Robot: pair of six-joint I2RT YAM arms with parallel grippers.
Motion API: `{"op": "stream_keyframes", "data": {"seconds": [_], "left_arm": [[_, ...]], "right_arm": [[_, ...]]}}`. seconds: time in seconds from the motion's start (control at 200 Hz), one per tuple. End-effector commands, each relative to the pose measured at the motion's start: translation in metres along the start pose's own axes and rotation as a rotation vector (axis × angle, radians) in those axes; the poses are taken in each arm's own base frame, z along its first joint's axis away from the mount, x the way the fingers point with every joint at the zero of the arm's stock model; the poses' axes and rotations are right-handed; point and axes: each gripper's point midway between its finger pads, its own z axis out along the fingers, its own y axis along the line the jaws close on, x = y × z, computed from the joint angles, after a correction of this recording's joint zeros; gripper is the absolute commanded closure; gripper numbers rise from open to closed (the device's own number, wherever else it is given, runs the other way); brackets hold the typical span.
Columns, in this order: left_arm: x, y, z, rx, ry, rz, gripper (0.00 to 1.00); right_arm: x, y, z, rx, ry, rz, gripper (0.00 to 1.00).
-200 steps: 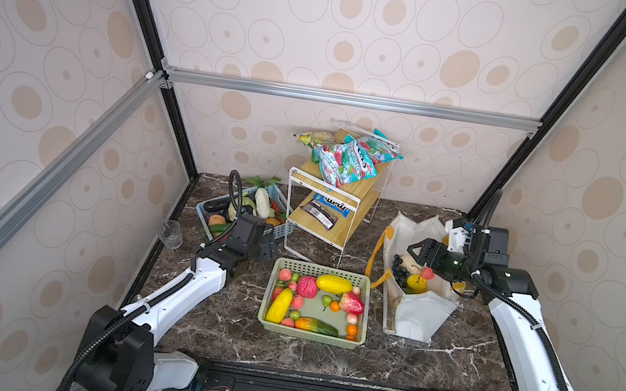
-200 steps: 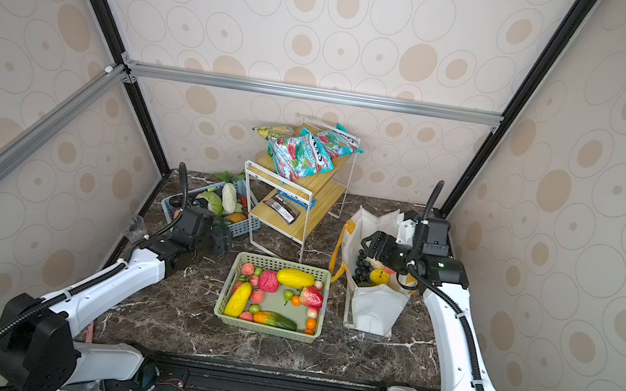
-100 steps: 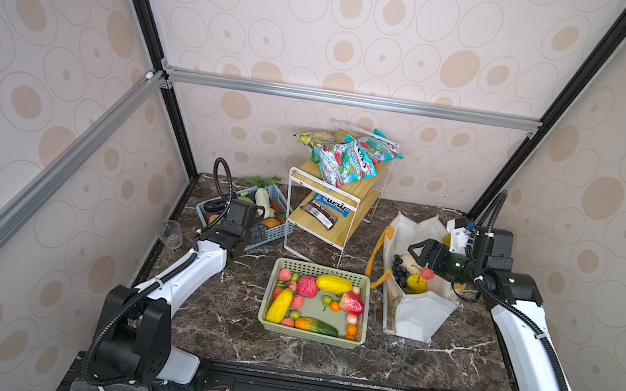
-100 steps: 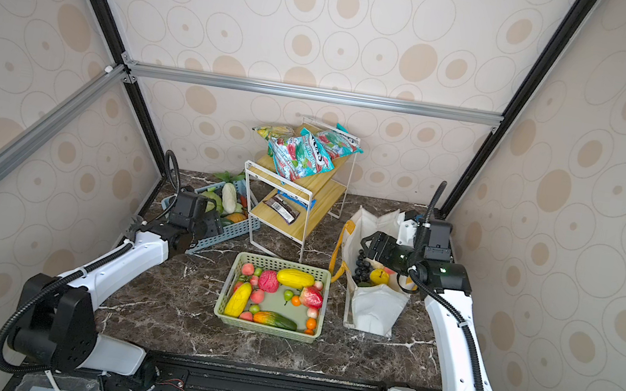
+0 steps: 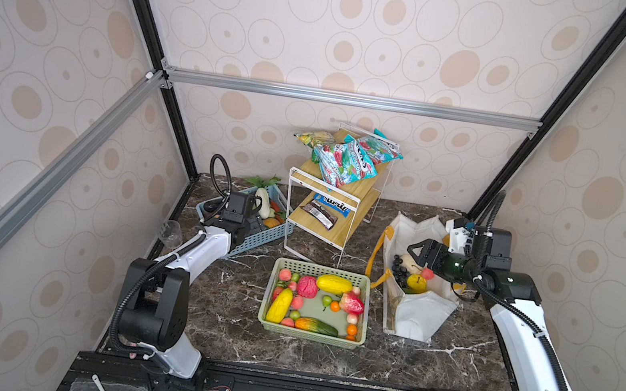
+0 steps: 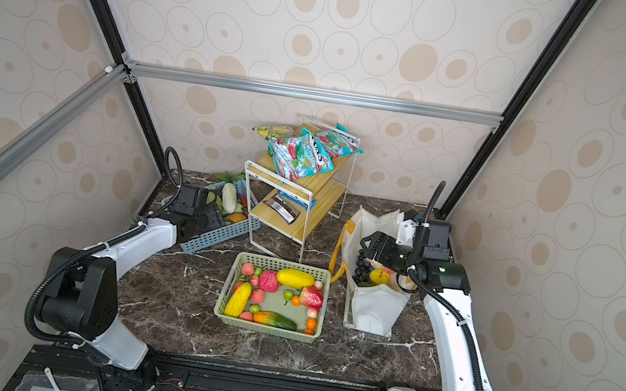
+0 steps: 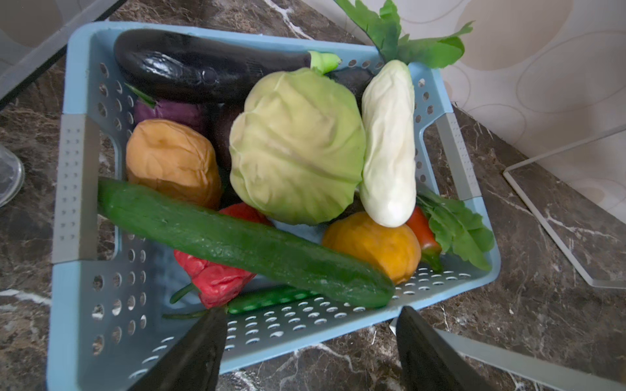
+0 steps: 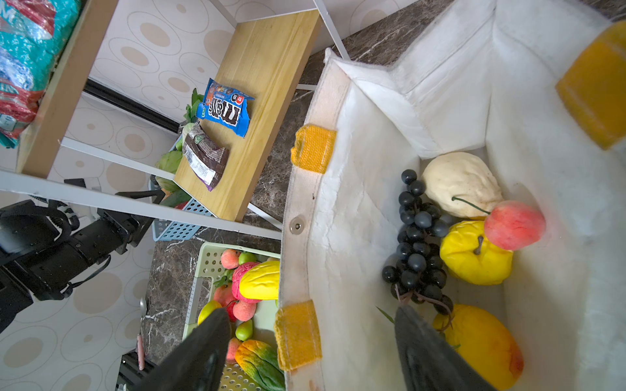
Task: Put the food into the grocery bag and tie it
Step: 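Hold the right gripper above the bag while the left gripper moves toward the vegetable basket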
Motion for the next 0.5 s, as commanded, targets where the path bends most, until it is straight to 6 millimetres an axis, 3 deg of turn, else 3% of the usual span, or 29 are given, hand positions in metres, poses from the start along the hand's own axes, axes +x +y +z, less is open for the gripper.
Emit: {"op": "stream_keyframes", "data": {"seconds": [0.0,0.495], "left_arm": [[-0.028,-0.006,0.0,-0.008,-0.063,-0.022,0.22],[-0.066,-0.005,0.033,-0.145,-0.098,0.097,0.2]], "right_arm": [[-0.004,0.005,0.003,-0.018,0.003,-0.026,0.2],[-0.009,0.007,0.003,-0.013,-0.008,-0.025,0.2]]}}
